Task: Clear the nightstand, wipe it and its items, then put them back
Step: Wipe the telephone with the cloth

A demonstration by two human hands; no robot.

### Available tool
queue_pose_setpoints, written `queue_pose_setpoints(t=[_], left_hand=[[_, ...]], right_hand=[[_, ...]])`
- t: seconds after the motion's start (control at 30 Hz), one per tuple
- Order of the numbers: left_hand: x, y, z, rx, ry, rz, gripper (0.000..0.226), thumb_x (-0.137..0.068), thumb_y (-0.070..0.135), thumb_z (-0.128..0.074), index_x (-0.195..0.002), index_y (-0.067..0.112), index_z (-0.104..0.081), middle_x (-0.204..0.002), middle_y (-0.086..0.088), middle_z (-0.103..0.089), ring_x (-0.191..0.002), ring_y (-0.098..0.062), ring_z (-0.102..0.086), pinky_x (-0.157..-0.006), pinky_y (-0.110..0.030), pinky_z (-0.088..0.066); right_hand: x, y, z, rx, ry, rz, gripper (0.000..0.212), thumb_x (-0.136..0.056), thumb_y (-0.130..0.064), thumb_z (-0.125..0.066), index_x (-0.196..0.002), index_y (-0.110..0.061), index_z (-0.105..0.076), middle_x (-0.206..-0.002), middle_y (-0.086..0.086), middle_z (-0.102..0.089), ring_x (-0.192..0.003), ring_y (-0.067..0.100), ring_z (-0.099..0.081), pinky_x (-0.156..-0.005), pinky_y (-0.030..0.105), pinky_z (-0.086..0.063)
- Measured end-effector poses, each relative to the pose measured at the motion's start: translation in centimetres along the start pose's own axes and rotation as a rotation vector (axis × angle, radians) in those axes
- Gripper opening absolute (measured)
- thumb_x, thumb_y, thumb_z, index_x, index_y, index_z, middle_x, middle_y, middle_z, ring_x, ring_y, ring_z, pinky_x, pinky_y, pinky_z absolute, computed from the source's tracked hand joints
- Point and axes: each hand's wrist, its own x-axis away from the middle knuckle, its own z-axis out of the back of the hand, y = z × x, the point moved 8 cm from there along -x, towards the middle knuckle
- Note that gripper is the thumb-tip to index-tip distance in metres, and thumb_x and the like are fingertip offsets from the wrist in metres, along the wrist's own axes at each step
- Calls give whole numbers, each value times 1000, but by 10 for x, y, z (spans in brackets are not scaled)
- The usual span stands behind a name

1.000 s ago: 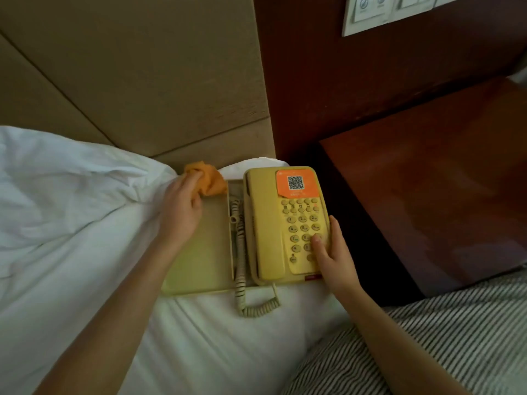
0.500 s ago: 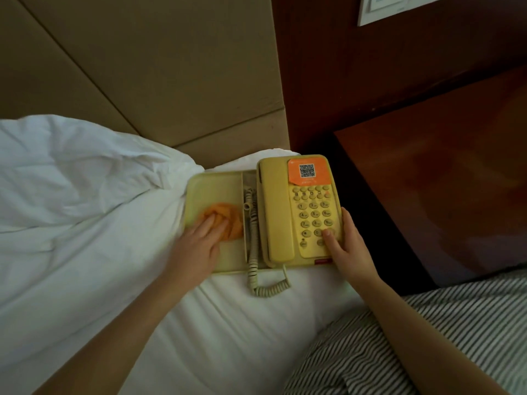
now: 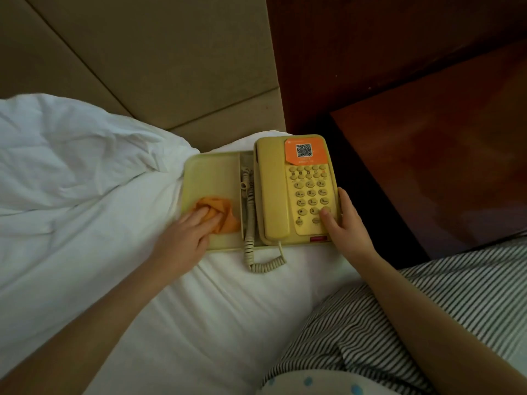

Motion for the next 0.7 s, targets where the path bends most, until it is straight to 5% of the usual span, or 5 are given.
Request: queue_pose_setpoints(t=[0.1,0.23,0.3,0.57,0.7], left_hand=[[-27,-17,1,-94,34,93,53,-82,26,-35,-130,11,-52,-117,-14,-54,-100,-31,-49,-74,-42,-52],[-88,-39,-9,-107,9,413,54,-91,16,-42,-144,16,-31,-143,-15,-32,-129,-37,-29,-106,-46,-28],[-97,-37,-13,-55,2,415,53,-91,13,-42,-143,20,-34,-147,-12,-31,-133,-35,-26,-111,-44,-22],[7,3,5,-90,139,97,47,-76,15,-48,-123,16,-53,-116,-8,-53,-95,-29,-49,-70,-42,-53],[-35,-18,-1,-122,107,245,48,-82,12,-48,-129,6,-51,-121,-21,-51,-103,-40,-50,-85,-49,-48]], right_hand=[[1,-1,2,-10,5,-6,67,-83,-59,-46,-139,-26,-34,-128,-6,-54,-113,13,-55,-90,45,-51],[2,-2,4,-4,20,-7,59,-85,-57,-47,-135,-27,-40,-124,-7,-56,-112,12,-56,-90,45,-52],[1,-3,4,-1,15,-18,68,-79,-64,-43,-136,-26,-39,-125,-7,-55,-113,13,-55,-91,45,-51],[1,2,6,-54,1,-60,66,-80,-60,-42,-136,-25,-42,-127,-6,-55,-116,13,-53,-95,46,-48],[5,-2,2,-104,-16,-73,62,-83,-55,-46,-137,-25,-41,-127,-5,-55,-114,13,-55,-94,45,-50]])
